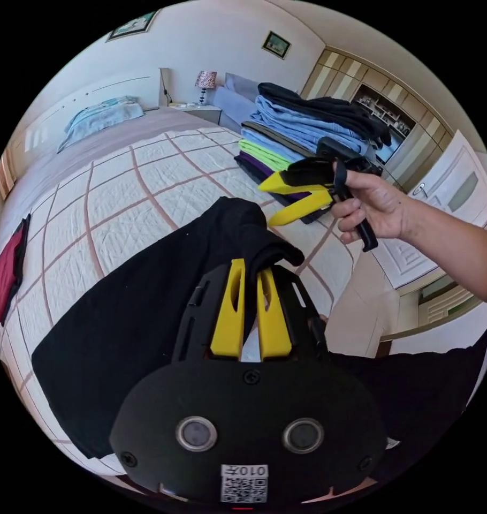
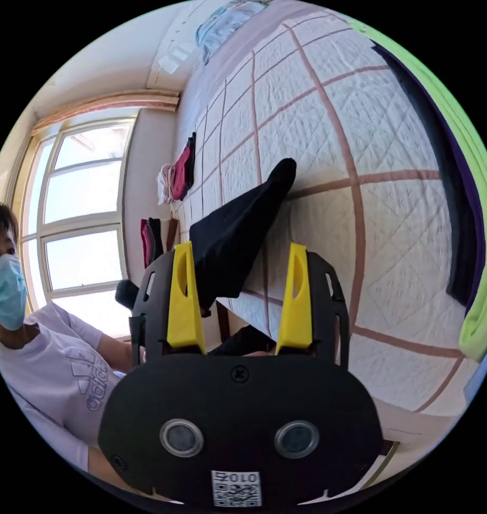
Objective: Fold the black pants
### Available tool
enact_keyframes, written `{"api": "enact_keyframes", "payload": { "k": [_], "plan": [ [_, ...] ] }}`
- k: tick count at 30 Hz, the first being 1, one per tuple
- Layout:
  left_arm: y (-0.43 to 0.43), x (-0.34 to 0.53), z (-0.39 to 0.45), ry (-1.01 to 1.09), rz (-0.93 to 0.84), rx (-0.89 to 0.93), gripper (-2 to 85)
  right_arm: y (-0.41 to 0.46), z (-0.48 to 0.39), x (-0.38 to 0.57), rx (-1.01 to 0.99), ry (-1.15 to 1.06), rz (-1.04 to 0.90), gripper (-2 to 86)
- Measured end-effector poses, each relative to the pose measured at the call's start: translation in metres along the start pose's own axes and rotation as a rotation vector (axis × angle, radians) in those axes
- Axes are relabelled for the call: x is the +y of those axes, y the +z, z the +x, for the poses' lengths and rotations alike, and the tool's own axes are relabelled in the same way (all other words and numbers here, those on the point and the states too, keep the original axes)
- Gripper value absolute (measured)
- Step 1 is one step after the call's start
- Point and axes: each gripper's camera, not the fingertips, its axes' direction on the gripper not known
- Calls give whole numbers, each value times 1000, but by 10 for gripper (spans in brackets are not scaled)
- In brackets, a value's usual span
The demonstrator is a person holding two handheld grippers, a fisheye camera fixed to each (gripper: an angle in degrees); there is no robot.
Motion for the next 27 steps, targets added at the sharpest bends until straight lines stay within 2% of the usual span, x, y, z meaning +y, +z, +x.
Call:
{"api": "enact_keyframes", "payload": {
  "k": [5, 9, 12, 15, 17, 19, 22, 24, 27],
  "plan": [
    [5, 19, 5, 107, -13, -48, 1, 30, 20, -40, -139, 115, -49, 187],
    [3, 34, -5, 96, 10, -63, 2, 54, 13, -66, -99, 151, -116, 102],
    [-6, 49, -24, 23, 36, -38, 1, 58, -20, -74, -91, 91, -121, 71],
    [-25, 71, -55, -122, 118, 44, 1, 60, -78, -81, 55, -8, -150, 66],
    [-46, 103, -98, -362, 232, 194, 1, 72, -124, -87, 136, -87, -192, 65],
    [-65, 134, -128, -511, 332, 269, 2, 91, -178, -95, 212, -186, -243, 65],
    [-101, 181, -163, -622, 447, 260, 3, 147, -272, -110, 363, -376, -349, 65],
    [-116, 216, -188, -742, 525, 297, 2, 215, -331, -124, 424, -486, -457, 66],
    [-126, 287, -231, -959, 660, 334, 1, 322, -372, -141, 478, -555, -623, 68]
  ]
}}
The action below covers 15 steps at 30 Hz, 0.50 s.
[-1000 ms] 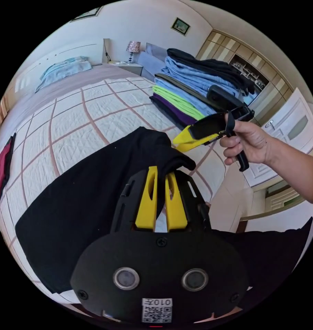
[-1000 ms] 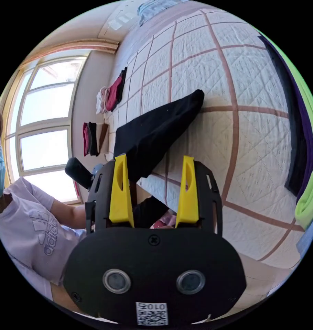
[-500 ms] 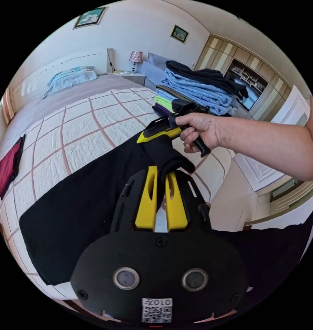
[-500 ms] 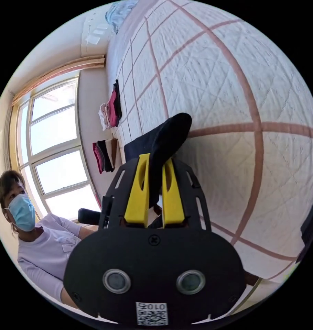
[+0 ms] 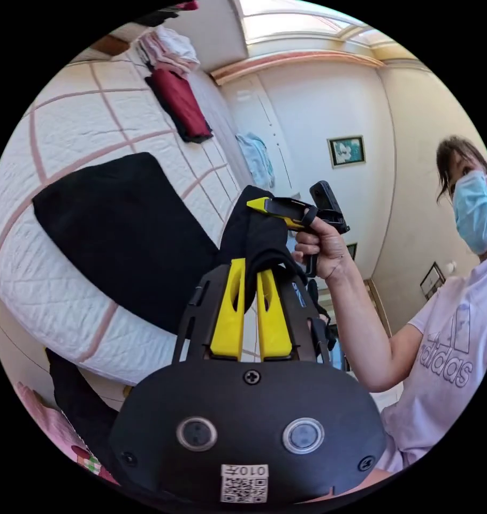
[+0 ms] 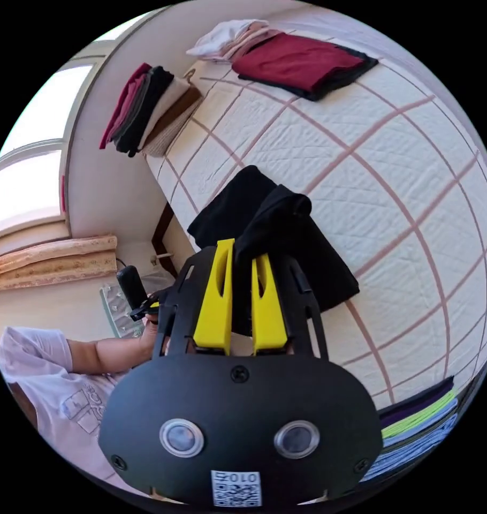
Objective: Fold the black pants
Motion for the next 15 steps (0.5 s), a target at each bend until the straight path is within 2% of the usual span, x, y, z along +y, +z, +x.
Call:
{"api": "enact_keyframes", "payload": {
  "k": [2, 6, 15],
  "plan": [
    [-32, -8, -54, -93, 76, -30, 2, 39, -15, -50, 14, -1, -87, 70],
    [-60, -20, -128, -228, 108, -44, 4, 106, -28, -118, 15, 71, -205, 80],
    [-76, -47, -168, -108, 65, 3, 8, 90, -32, -110, -191, 206, 1, 73]
  ]
}}
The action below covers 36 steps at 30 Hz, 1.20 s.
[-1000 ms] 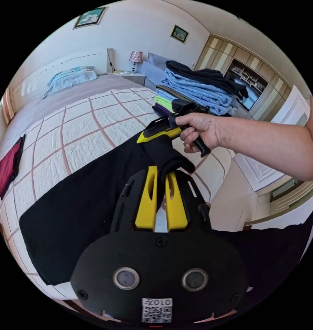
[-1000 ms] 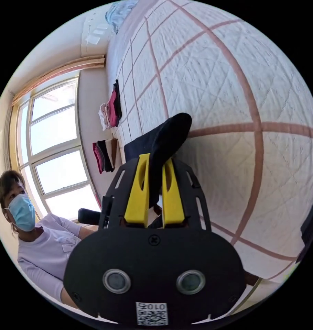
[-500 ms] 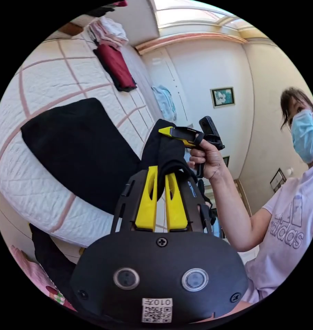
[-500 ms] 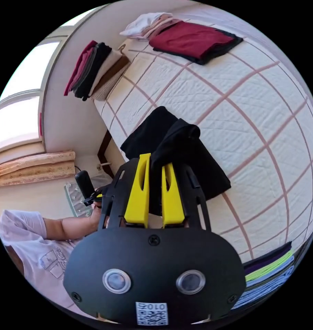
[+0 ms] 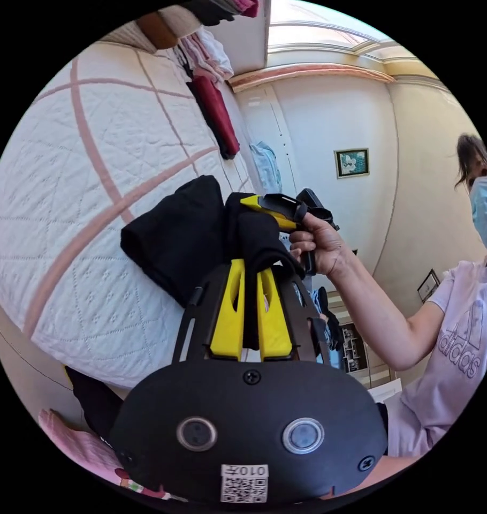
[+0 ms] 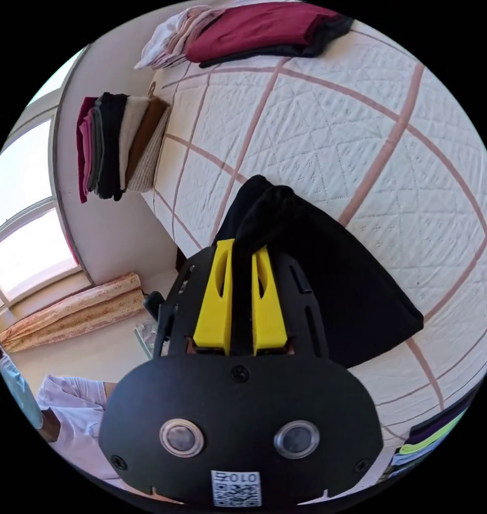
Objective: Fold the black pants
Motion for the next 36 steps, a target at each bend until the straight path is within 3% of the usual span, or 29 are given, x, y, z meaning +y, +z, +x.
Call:
{"api": "enact_keyframes", "payload": {
  "k": [4, 7, 10, 12, 16, 22, 26, 32, 36],
  "plan": [
    [-3, -21, -5, 23, -32, 4, 18, 1, -18, -10, 55, 52, 26, 91],
    [-7, -18, -46, -152, -1, 69, 31, 23, -39, -29, 55, 4, -34, 101],
    [-11, -4, -79, -295, 71, 196, 47, 11, -70, -21, 112, -110, 43, 100],
    [-12, -1, -84, -301, 88, 230, 55, -8, -71, 0, 184, -182, 132, 93],
    [-14, -1, -80, -254, 129, 276, 72, -20, -32, 33, 343, -239, 115, 93],
    [-22, -4, -76, -195, 125, 194, 88, -40, 26, 99, 496, -372, 174, 128],
    [-32, 4, -64, -190, 177, 91, 97, -30, 52, 110, 447, -435, 136, 135],
    [26, 46, -31, -207, -123, -1, 110, 4, 63, 88, 429, -553, 0, 121],
    [77, 62, -22, -256, -222, -26, 103, 29, 73, 81, 415, -595, -117, 65]
  ]
}}
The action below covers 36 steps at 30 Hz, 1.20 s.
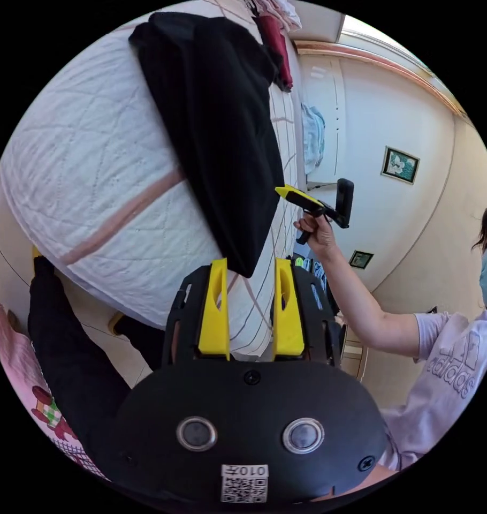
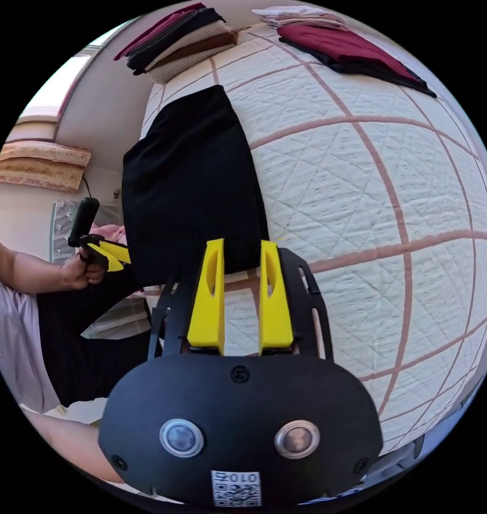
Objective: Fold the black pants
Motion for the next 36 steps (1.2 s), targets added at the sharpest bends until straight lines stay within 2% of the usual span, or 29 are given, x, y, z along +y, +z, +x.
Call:
{"api": "enact_keyframes", "payload": {
  "k": [2, 6, 11, 14, 18, 19, 20, 24, 28, 30, 32, 34, 36],
  "plan": [
    [25, -3, 3, -31, -12, -28, 88, -4, 0, 4, 27, 5, 5, 47],
    [42, -8, 11, -36, -6, -99, 61, -16, 19, 25, -46, 39, 34, 41],
    [56, -11, 4, -32, -43, -71, 52, 11, 42, 37, -69, 156, 49, 49],
    [49, -4, 3, -47, -16, -22, 56, 7, 47, 62, -119, 297, 187, 73],
    [25, 16, 21, 11, 41, -124, 67, -12, 22, 140, -169, 449, 560, 103],
    [23, 21, 20, -14, 39, -115, 70, -10, 15, 149, -179, 452, 600, 105],
    [24, 24, 16, -36, 44, -72, 73, -1, 3, 164, -215, 464, 632, 109],
    [42, 17, 13, -45, -3, -24, 74, 39, -28, 186, -371, 516, 493, 106],
    [64, 7, 12, -71, -80, -1, 60, 58, -37, 207, -448, 615, 504, 120],
    [64, 6, 9, -99, -82, 79, 56, 76, -25, 218, -625, 721, 486, 139],
    [56, 6, 13, -93, -74, 236, 55, 89, -13, 224, -807, 796, 509, 151],
    [47, 6, 23, -71, -96, 235, 55, 95, -5, 223, -940, 808, 581, 165],
    [39, 7, 30, -61, -101, 236, 55, 98, 4, 207, -1035, 813, 573, 172]
  ]
}}
